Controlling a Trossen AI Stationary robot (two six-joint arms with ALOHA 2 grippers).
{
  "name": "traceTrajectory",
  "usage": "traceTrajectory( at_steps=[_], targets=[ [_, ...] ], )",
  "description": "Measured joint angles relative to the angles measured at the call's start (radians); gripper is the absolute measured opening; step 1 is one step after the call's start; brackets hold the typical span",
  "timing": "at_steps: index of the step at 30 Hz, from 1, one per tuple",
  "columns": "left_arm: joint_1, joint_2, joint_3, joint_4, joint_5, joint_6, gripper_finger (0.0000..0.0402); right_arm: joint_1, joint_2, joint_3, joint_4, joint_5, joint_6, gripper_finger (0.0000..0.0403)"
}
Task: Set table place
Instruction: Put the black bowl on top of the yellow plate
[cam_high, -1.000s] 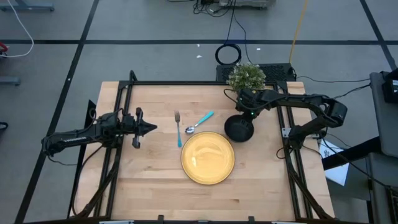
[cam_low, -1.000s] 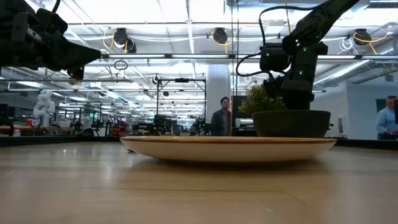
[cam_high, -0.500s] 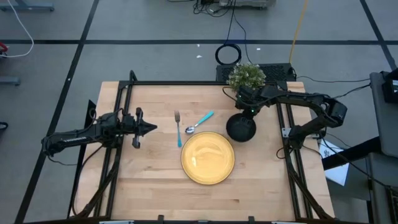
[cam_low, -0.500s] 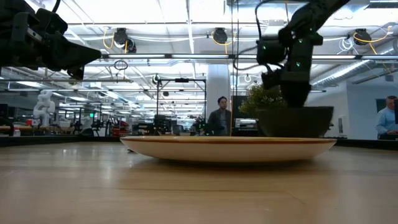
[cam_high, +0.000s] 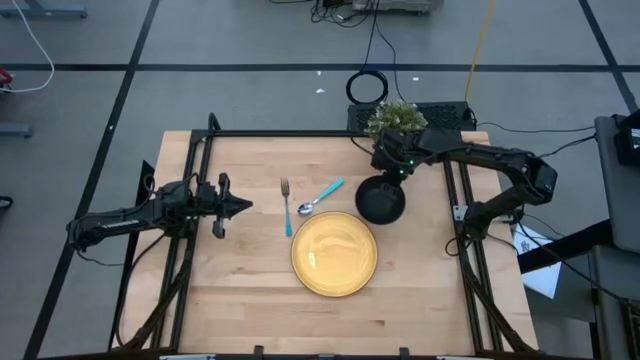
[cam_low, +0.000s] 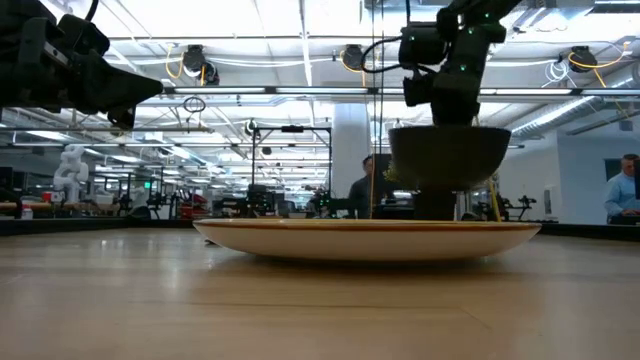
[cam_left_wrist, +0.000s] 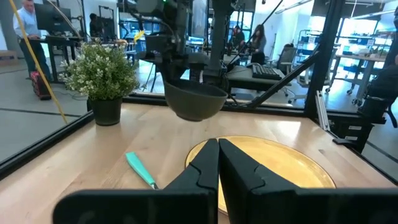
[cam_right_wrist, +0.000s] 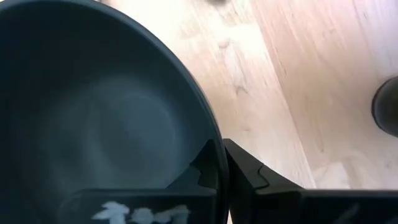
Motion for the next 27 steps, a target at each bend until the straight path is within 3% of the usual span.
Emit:
traceTrajectory(
  at_steps=[19,27],
  targets=[
    [0.0,0.0,0.0,0.0,0.0,-0.003,0.0017,0.001,0.0,0.21,-0.144,-0.001,-0.008,0.0],
    [0.0,0.0,0.0,0.001,0.0,-0.002,0.0017,0.001,-0.001,0.227,-0.21,-0.001,-0.006,0.0]
  ],
)
